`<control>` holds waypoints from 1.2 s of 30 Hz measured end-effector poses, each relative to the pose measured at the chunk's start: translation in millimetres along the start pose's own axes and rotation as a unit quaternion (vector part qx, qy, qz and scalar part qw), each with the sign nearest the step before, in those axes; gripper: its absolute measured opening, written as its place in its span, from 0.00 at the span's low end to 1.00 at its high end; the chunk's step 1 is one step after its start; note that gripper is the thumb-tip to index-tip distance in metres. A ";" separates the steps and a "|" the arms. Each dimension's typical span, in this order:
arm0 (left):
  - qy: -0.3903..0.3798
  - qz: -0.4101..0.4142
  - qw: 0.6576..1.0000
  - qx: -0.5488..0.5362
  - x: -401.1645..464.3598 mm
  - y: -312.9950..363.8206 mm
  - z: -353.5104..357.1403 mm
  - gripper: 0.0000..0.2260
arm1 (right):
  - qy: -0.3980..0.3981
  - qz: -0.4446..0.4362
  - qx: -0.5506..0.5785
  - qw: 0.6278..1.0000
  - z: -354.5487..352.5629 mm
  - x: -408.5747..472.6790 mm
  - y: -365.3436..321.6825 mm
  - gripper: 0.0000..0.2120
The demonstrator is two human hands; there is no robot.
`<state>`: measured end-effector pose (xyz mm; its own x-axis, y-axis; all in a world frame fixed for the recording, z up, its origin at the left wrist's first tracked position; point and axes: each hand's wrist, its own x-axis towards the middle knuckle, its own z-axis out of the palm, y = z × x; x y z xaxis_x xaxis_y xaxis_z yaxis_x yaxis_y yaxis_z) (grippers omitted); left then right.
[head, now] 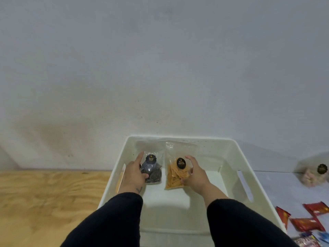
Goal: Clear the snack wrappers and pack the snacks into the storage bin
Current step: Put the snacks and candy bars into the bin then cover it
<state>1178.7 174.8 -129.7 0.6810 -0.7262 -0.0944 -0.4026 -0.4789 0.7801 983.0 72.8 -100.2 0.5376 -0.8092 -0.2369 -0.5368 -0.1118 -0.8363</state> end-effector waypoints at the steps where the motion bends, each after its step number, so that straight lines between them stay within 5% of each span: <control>1: -0.001 -0.006 1.000 0.004 4.5 -4.7 2.9 0.38 | 0.003 0.001 -0.010 1.000 6.5 4.2 -0.5 0.34; 6: -0.003 -0.051 0.998 0.041 8.8 -9.4 14.9 0.33 | -0.012 -0.002 -0.056 0.998 26.0 18.6 -6.0 0.39; 13: -0.057 -0.080 0.990 0.101 9.7 1.0 8.6 0.41 | -0.038 0.000 -0.141 0.989 25.5 22.1 -8.9 0.43; 17: -0.111 -0.114 0.977 0.144 13.4 37.5 -6.0 0.33 | -0.051 0.000 -0.227 0.973 11.6 17.8 -20.2 0.49; 21: -0.099 -0.058 0.972 0.206 8.3 81.1 -19.0 0.13 | -0.057 -0.005 -0.268 0.962 -14.5 -2.1 -32.4 0.37; 26: -0.130 0.010 0.957 0.259 -22.1 139.1 -3.4 0.18 | -0.012 -0.028 -0.317 0.948 -70.3 -38.0 -38.4 0.24; 36: -0.082 0.242 0.861 0.441 -136.7 257.6 93.4 0.16 | 0.073 0.006 -0.373 0.925 -220.5 -140.2 19.7 0.22</control>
<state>924.8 104.7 26.4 0.2372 -0.9709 -0.0325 -0.9715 -0.2369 -0.0122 753.7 56.9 25.6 0.4649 -0.8760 -0.1283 -0.8705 -0.4258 -0.2469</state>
